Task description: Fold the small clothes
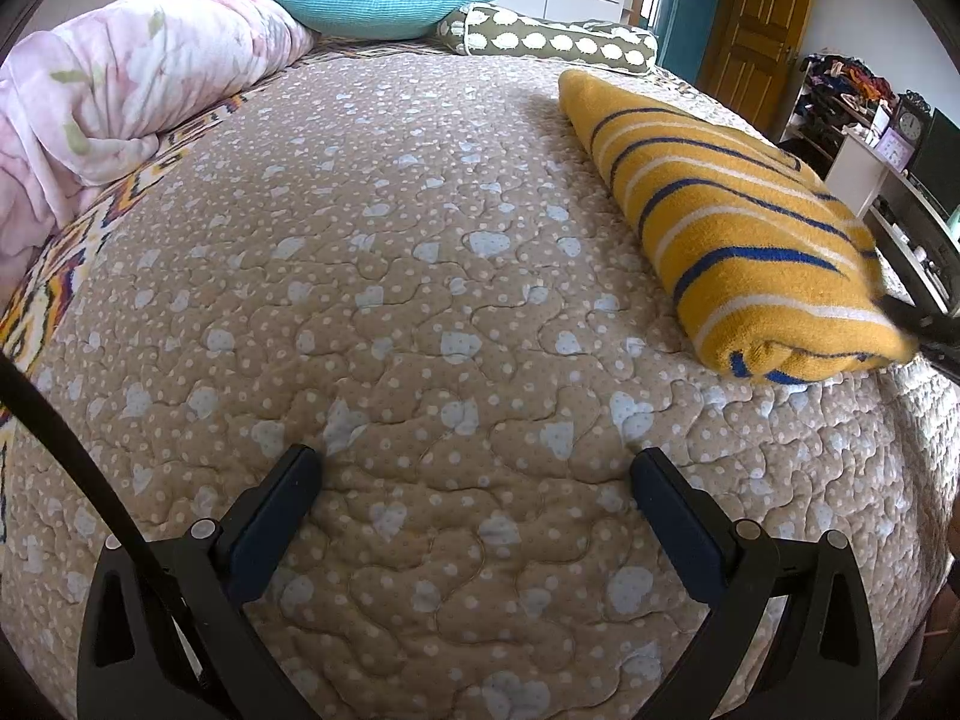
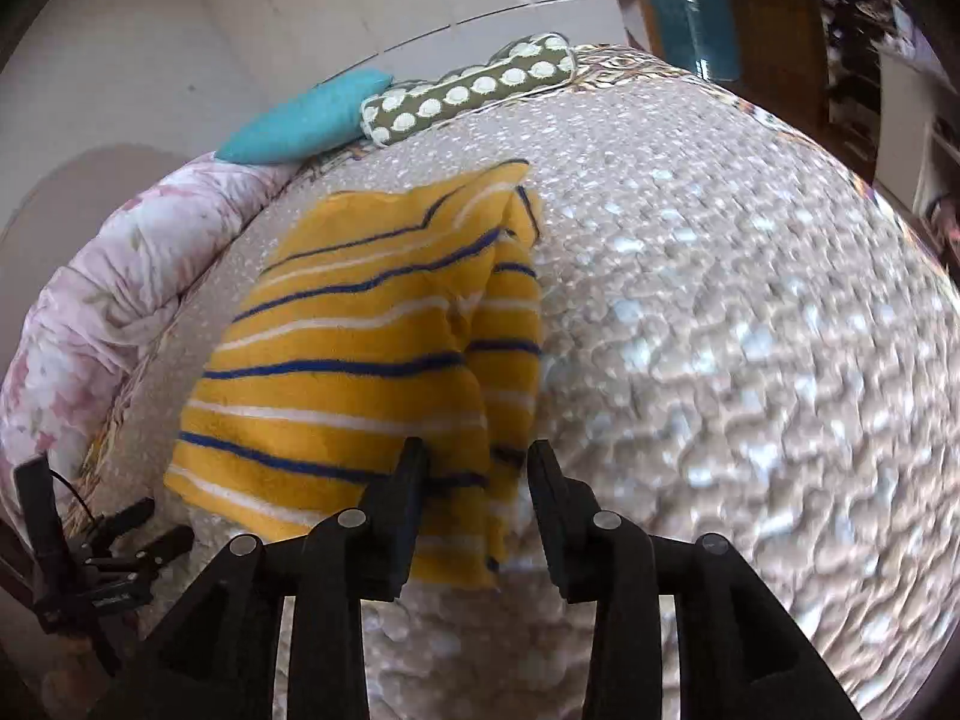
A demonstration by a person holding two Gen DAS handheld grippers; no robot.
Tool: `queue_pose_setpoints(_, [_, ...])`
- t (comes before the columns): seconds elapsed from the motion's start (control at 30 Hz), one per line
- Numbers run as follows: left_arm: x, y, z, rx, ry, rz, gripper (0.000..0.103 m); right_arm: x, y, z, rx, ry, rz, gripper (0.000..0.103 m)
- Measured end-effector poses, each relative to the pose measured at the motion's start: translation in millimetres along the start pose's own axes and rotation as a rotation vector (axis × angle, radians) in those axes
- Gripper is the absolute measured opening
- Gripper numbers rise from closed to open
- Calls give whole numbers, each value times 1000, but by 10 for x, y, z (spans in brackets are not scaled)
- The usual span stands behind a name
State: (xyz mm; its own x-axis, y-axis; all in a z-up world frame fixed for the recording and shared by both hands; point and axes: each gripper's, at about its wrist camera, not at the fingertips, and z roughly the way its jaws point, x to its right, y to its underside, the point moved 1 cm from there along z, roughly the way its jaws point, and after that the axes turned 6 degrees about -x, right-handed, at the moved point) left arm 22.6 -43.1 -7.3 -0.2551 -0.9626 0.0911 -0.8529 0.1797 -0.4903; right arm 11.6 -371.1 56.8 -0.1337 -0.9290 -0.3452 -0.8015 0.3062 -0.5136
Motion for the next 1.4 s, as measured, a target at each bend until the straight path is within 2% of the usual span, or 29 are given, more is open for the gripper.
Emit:
queue_pose_setpoints(0.07, [0,-1,0,0,-1,0,103,-87,10,-166,51,-58,11,39])
queue_pose_setpoints(0.17, [-2,-2,1,0,0,0,103,-400,-38,-331,134,-82,-55,40])
queue_pose_setpoints(0.23, [-3,-2,0,0,1,0,103,-594,-100,-263,119,-154,-79,40])
queue_pose_setpoints(0.37, [-4,-2,4,0,1,0,103,-879,-98,22,70,-167,-107,40])
queue_pose_setpoints(0.4, [-5,-1,2,1,2,0,103,-911,-86,91,55,-152,-111,40])
queue_pose_setpoints(0.5, [-4,-1,4,1,1,1,103,-885,23,157,73,-19,-144,37])
queue_pose_setpoints(0.63, [-7,-3,-6,2,0,-1,103,-466,137,-87,123,131,-99,37])
queue_pose_setpoints(0.67, [-7,-4,-8,2,-2,-1,103,-332,163,-144,126,166,-73,38])
queue_pose_setpoints(0.73, [-7,-3,-7,2,-2,0,103,-50,194,-280,132,298,5,51])
queue_pose_setpoints(0.8, [-9,-5,-12,1,-6,0,103,48,188,-489,183,362,44,51])
queue_pose_setpoints(0.9, [-9,-6,-16,2,-15,1,103,-130,112,-718,266,294,21,51])
queue_pose_setpoints(0.97, [1,-8,-11,3,-20,1,103,-365,33,-780,297,165,-23,51])
queue_pose_setpoints(1.03, [4,-8,-7,2,-19,0,103,-568,-45,-720,287,57,-71,51])
queue_pose_setpoints(1.13, [-1,-10,-8,3,-20,1,103,-762,-174,-356,201,-60,-115,51])
queue_pose_setpoints(1.2, [0,-9,-9,3,-20,1,103,-732,-232,-76,125,-71,-92,51])
queue_pose_setpoints(1.23, [1,-8,-9,3,-20,1,103,-585,-248,128,66,-61,-48,47])
queue_pose_setpoints(1.27, [0,-9,-9,3,-20,1,103,-474,-230,205,51,-53,-21,43])
queue_pose_setpoints(1.3, [2,-8,-8,3,-21,1,103,-367,-210,223,61,-65,-6,33])
queue_pose_setpoints(1.33, [1,-9,-8,3,-21,2,103,-278,-177,161,80,-67,7,31])
queue_pose_setpoints(1.4, [-2,-10,-7,2,-25,3,103,-247,-173,40,99,-9,18,33])
